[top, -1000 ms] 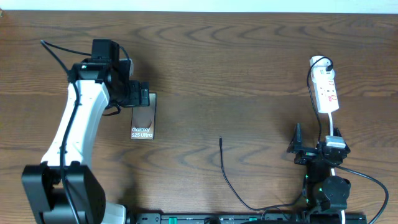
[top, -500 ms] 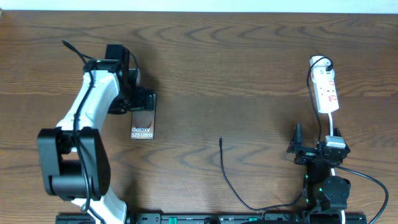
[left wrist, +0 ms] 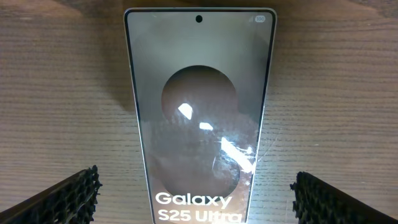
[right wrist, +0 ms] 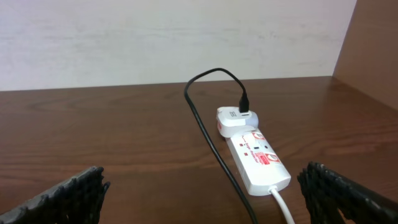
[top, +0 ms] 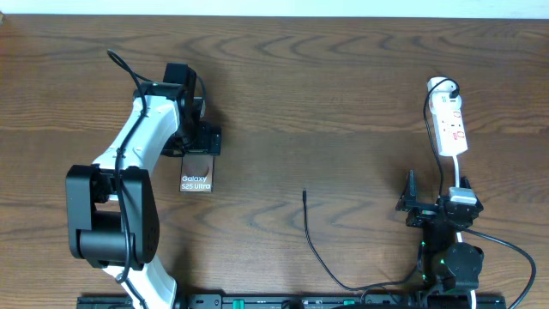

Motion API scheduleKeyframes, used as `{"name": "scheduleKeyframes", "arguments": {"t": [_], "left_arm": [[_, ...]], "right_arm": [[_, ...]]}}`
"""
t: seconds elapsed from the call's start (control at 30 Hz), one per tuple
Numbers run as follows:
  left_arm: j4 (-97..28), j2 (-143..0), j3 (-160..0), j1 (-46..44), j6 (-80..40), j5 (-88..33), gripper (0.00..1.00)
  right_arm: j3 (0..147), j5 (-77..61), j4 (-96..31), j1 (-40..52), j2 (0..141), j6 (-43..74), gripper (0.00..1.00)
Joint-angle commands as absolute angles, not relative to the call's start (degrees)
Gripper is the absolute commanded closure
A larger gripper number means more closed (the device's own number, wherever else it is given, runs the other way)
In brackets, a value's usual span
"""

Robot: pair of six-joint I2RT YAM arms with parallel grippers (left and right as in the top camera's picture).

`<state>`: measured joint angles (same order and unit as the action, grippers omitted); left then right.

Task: Plug charger to phone and switch on socket
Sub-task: 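Lower the left gripper and close it on the phone's long edges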

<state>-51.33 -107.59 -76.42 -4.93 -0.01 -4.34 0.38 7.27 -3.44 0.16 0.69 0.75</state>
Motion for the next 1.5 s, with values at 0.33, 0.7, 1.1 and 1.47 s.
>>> {"name": "scheduleKeyframes", "arguments": {"t": [0.33, 0.7, 1.1, 1.47], "left_arm": [[-50.52, -107.92, -72.29, -4.75, 0.54, -3.40, 0.02], [-47.99, -107.92, -71.42, -4.82, 0.54, -3.81, 0.02], [-43.62, -107.92, -67.85, -4.84, 0.56, -3.81, 0.02], [-41.65, -107.92, -67.72, -4.86, 0.51, -3.81, 0.02]], "right_arm": [[0.32, 7.14, -3.66, -0.56, 0.30, -0.08, 0.01], [0.32, 7.14, -3.66, -0.56, 0.30, -0.08, 0.01], [0.32, 7.14, -3.66, -0.56, 0.30, -0.08, 0.01], [0.32, 7.16, -3.66, -0.56, 0.30, -0.08, 0.01]]}}
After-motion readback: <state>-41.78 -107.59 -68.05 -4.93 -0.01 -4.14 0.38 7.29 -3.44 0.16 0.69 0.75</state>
